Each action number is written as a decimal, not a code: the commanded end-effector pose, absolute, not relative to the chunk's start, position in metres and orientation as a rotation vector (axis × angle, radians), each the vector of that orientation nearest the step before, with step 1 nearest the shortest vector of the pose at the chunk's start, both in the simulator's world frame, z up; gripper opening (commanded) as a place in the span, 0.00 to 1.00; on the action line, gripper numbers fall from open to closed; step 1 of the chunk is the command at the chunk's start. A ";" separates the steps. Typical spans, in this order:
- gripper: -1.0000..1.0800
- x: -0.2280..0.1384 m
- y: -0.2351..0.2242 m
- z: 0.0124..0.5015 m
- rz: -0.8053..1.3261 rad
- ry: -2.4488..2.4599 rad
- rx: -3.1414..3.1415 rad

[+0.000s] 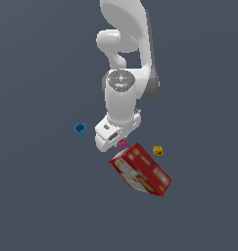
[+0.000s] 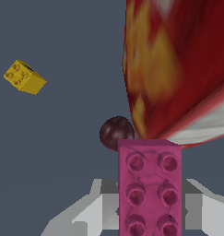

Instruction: Pick up a designated object from a clutter of objects.

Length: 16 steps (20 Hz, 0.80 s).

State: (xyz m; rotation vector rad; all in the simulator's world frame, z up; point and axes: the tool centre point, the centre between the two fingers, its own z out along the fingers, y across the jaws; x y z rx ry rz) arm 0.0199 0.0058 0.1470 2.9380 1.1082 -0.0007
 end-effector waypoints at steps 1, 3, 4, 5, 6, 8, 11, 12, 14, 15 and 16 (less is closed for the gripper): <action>0.00 0.024 0.029 0.171 -0.001 1.108 2.937; 0.00 0.028 0.047 0.190 -0.001 1.108 2.937; 0.00 0.030 0.056 0.199 -0.001 1.108 2.937; 0.00 0.032 0.065 0.209 -0.001 1.108 2.937; 0.00 0.035 0.074 0.218 -0.001 1.108 2.937; 0.00 0.039 0.091 0.237 -0.001 1.108 2.937; 0.00 0.045 0.118 0.265 -0.001 1.108 2.938; 0.00 0.048 0.126 0.273 -0.001 1.108 2.938; 0.00 0.052 0.142 0.290 -0.001 1.108 2.938; 0.00 0.054 0.150 0.297 -0.001 1.108 2.938; 0.00 0.056 0.156 0.305 -0.001 1.108 2.938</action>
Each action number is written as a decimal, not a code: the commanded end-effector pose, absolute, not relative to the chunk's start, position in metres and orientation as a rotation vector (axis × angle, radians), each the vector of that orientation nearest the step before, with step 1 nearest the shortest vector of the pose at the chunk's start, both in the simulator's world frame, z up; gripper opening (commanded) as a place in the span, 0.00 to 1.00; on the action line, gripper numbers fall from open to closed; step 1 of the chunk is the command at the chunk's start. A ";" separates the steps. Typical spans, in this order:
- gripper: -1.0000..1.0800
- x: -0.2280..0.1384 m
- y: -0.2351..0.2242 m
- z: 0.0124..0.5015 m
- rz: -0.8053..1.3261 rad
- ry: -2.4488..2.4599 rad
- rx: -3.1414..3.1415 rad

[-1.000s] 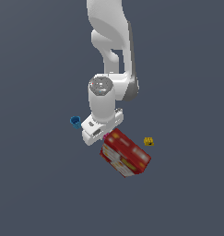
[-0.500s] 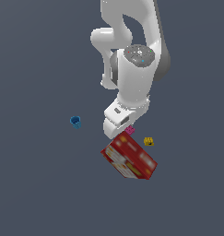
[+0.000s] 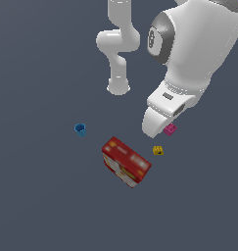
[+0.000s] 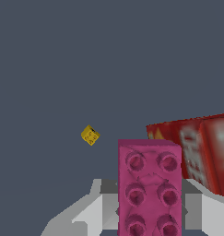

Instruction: Pick up a designated object from a clutter of objects.

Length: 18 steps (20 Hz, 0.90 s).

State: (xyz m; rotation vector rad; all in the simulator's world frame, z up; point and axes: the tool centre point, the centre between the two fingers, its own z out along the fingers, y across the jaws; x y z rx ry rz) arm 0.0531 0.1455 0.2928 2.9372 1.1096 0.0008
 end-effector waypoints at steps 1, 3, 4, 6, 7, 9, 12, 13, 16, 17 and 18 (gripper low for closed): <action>0.00 0.058 0.163 0.312 -0.001 1.108 2.938; 0.00 0.061 0.176 0.325 -0.001 1.108 2.938; 0.00 0.063 0.182 0.331 0.000 1.108 2.939; 0.00 0.067 0.193 0.343 0.000 1.108 2.939; 0.00 0.068 0.198 0.348 0.000 1.108 2.939; 0.00 0.071 0.207 0.357 0.000 1.108 2.939; 0.00 0.075 0.218 0.369 0.000 1.108 2.940; 0.00 0.076 0.221 0.371 0.000 1.108 2.940; 0.00 0.078 0.228 0.379 0.000 1.108 2.940; 0.00 0.079 0.230 0.381 0.000 1.108 2.940; 0.00 0.080 0.231 0.382 0.000 1.108 2.940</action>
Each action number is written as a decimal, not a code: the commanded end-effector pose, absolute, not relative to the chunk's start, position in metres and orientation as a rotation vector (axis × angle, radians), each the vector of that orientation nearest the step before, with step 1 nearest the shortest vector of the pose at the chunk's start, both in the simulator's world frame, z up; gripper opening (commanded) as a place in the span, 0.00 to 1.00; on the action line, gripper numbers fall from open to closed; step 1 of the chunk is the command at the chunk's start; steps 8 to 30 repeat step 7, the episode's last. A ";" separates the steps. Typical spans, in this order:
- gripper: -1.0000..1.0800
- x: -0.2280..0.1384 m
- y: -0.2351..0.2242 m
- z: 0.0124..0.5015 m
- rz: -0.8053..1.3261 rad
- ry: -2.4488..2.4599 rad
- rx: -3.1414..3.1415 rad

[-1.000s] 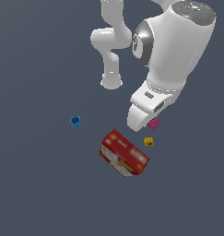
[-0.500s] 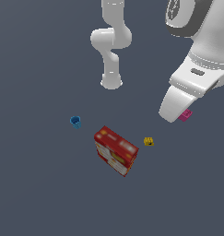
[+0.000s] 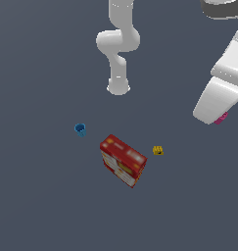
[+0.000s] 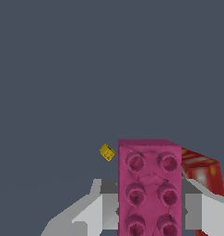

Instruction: Pick up a designated object from a clutter of objects.

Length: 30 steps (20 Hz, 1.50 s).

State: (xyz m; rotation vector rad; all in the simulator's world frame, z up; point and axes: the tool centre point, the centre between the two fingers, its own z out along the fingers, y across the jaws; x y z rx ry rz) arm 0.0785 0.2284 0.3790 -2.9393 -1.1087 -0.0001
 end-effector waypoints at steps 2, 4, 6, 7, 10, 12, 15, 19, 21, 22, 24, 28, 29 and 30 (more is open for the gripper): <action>0.00 0.081 0.234 0.385 0.000 -1.108 -2.940; 0.00 0.081 0.235 0.386 0.000 -1.108 -2.940; 0.00 0.082 0.236 0.387 0.000 -1.108 -2.940; 0.00 0.082 0.236 0.387 0.000 -1.108 -2.940; 0.00 0.082 0.236 0.387 0.000 -1.108 -2.940; 0.00 0.082 0.236 0.387 0.000 -1.108 -2.940; 0.00 0.082 0.236 0.387 0.000 -1.108 -2.940; 0.00 0.082 0.236 0.387 0.000 -1.108 -2.940; 0.00 0.082 0.236 0.387 0.000 -1.108 -2.940; 0.00 0.082 0.236 0.387 0.000 -1.108 -2.940; 0.00 0.082 0.236 0.387 0.000 -1.108 -2.940; 0.00 0.082 0.236 0.387 0.000 -1.108 -2.940; 0.00 0.082 0.236 0.387 0.000 -1.108 -2.940; 0.00 0.082 0.236 0.387 0.000 -1.108 -2.940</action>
